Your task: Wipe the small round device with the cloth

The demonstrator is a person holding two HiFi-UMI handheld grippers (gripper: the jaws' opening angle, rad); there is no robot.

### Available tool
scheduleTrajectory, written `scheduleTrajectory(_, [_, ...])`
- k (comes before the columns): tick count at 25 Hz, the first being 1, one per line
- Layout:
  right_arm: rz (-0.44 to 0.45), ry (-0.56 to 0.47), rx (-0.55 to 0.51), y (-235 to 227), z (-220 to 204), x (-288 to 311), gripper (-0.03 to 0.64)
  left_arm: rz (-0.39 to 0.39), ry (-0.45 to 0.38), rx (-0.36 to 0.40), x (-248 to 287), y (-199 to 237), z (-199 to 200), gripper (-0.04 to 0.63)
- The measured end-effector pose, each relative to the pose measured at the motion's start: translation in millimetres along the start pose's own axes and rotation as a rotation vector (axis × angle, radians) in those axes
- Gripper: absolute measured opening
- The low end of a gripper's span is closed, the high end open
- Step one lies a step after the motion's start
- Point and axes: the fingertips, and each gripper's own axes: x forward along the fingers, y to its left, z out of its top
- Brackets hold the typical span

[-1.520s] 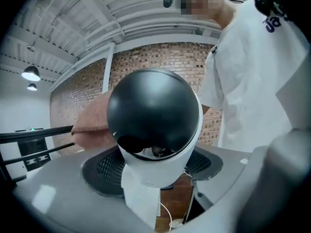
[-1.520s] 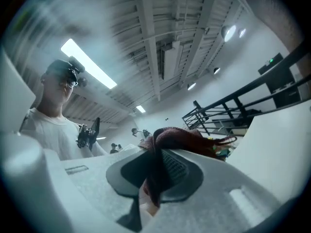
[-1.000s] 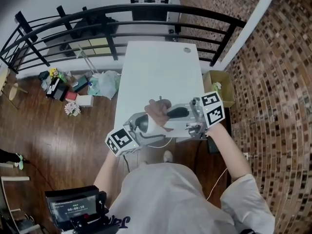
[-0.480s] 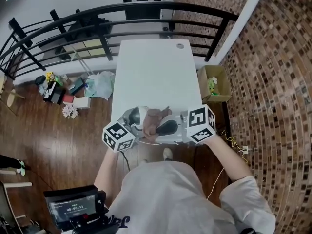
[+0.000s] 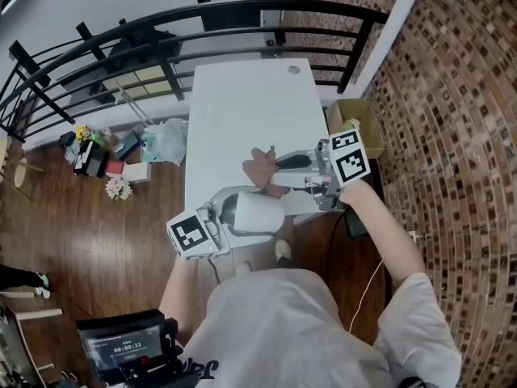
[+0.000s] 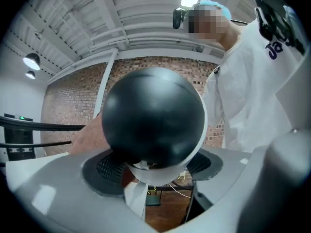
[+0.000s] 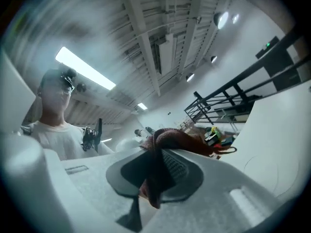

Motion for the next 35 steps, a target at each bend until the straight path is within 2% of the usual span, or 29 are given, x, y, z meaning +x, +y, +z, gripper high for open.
scheduleTrajectory(3, [0.057,0.000,0.032,12.1,-7.8,7.2,0.035,0.017,0.005,-0.001,-0.2,3.6,1.0,0.399])
scheduleTrajectory(10, [0.060,0.069,-0.091,58.1,-5.6,3.0,0.034,0.142,0.020,-0.072,-2.3,29.9,-13.7,0.400])
scheduleTrajectory(13, [0.078,0.150,-0.154,84.6,-25.3,15.0,0.034,0.209,-0.019,-0.140,-6.3,47.9,-11.1,0.400])
scheduleTrajectory(17, [0.041,0.271,-0.242,95.2,-59.0,28.0,0.034,0.227,-0.021,-0.173,-7.4,54.7,-11.6,0.400])
scheduleTrajectory(20, [0.035,0.263,-0.267,95.2,-60.2,22.3,0.034,0.202,-0.017,-0.186,-5.0,48.7,-18.0,0.400])
scheduleTrajectory(22, [0.017,0.147,-0.241,88.1,-34.9,6.2,0.034,0.151,-0.031,-0.176,-4.4,38.0,-14.6,0.400])
scheduleTrajectory(25, [-0.035,-0.068,-0.130,53.5,8.1,-31.4,0.035,0.020,-0.068,-0.121,-3.4,10.4,1.0,0.400])
scheduleTrajectory(27, [-0.034,-0.137,-0.042,32.1,14.1,-45.1,0.034,-0.067,-0.105,-0.099,-1.0,-7.5,11.6,0.400])
scheduleTrajectory(29, [0.008,-0.145,0.028,24.9,3.8,-41.7,0.035,-0.127,-0.126,-0.084,2.2,-20.0,19.8,0.400])
scheduleTrajectory(31, [0.059,-0.119,0.071,27.3,-11.6,-29.2,0.035,-0.151,-0.129,-0.072,5.4,-25.4,23.9,0.400])
scheduleTrajectory(35, [0.100,-0.119,0.113,30.6,-21.3,-20.3,0.035,-0.102,-0.112,-0.084,8.3,-16.5,19.3,0.400])
